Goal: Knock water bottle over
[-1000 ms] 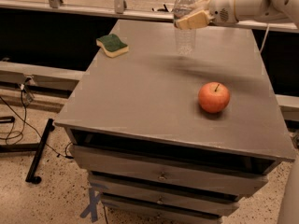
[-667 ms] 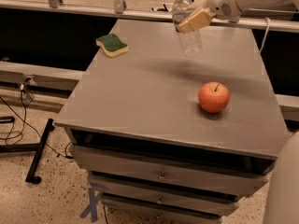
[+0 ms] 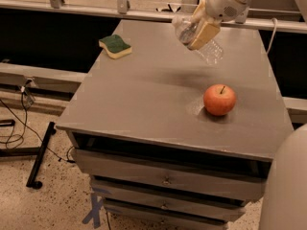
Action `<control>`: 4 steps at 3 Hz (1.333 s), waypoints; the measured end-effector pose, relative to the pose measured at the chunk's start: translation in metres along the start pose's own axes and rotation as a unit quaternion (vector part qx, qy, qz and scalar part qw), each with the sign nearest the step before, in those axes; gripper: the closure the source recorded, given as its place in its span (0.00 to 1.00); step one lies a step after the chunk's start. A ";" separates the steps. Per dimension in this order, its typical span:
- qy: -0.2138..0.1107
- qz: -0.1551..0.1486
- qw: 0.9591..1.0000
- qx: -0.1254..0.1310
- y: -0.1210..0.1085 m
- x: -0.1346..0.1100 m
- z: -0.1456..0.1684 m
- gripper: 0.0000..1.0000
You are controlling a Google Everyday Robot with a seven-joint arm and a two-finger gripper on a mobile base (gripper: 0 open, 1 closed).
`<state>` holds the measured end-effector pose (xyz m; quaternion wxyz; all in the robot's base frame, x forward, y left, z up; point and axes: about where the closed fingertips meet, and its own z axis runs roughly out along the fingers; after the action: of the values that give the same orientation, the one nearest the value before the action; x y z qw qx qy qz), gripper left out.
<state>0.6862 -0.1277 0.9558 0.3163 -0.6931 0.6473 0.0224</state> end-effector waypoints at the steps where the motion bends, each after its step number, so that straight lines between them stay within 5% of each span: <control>1: 0.035 -0.061 0.997 -0.044 0.023 -0.003 0.010 1.00; 3: 0.026 -0.135 0.981 -0.137 0.069 -0.021 0.036 1.00; 4: 0.016 -0.150 0.975 -0.166 0.084 -0.027 0.047 0.82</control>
Offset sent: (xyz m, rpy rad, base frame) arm -0.0658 0.0354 -0.0451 -0.2441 0.1323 0.3769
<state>0.6234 -0.0786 0.8962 0.1860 -0.8252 0.5286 0.0707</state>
